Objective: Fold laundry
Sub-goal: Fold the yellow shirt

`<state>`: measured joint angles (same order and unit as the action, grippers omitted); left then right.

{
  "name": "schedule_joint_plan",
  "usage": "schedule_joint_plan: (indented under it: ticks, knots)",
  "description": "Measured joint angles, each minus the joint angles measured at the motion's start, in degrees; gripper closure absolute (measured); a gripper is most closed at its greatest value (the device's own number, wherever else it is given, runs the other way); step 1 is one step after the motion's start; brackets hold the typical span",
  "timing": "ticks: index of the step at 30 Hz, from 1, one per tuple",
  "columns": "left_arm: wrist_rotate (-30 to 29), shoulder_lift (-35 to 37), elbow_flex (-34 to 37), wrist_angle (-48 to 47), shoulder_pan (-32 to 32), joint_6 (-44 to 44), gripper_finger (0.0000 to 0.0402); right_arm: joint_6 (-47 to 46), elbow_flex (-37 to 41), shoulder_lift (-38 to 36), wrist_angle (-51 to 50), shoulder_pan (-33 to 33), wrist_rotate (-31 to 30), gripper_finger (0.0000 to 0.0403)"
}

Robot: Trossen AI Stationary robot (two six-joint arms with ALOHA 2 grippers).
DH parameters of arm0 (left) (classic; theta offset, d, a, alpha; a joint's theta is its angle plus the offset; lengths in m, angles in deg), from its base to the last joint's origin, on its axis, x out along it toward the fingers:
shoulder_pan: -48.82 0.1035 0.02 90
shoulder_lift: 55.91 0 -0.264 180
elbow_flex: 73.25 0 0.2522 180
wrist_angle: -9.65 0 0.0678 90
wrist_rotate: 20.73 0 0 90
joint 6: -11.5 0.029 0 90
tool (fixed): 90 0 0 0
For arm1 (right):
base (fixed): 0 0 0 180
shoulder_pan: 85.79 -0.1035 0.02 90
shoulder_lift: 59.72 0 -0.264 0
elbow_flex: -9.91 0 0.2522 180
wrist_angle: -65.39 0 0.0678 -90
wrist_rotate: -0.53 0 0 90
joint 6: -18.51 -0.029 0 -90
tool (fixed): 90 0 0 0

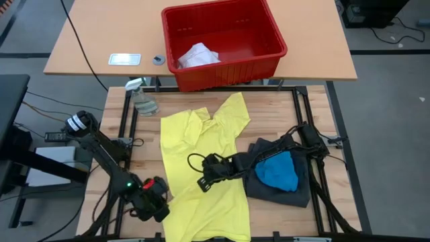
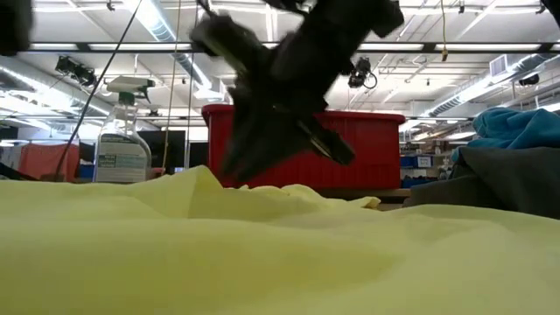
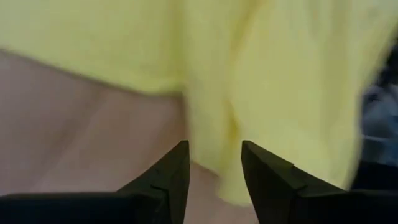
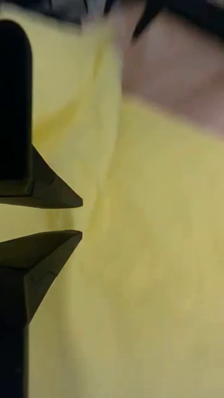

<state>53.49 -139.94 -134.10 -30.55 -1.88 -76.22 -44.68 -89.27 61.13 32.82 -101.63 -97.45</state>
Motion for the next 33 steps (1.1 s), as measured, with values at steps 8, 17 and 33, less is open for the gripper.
schedule_joint_plan:
  ticks: [8,17,33]
  knots:
    - [-0.2,0.0,2.1,-3.0,12.7,14.4,0.0256,-1.7,5.1,0.0,-1.9,0.9,1.9,0.0356]
    - [7.2,0.3,11.4,2.7,27.4,21.8,0.0258,1.0,6.4,-0.1,-2.3,1.0,1.9,0.0367]
    - [4.7,0.3,8.9,-15.7,45.8,39.1,0.0258,7.0,6.4,-0.4,-5.6,-0.9,2.5,0.0367]
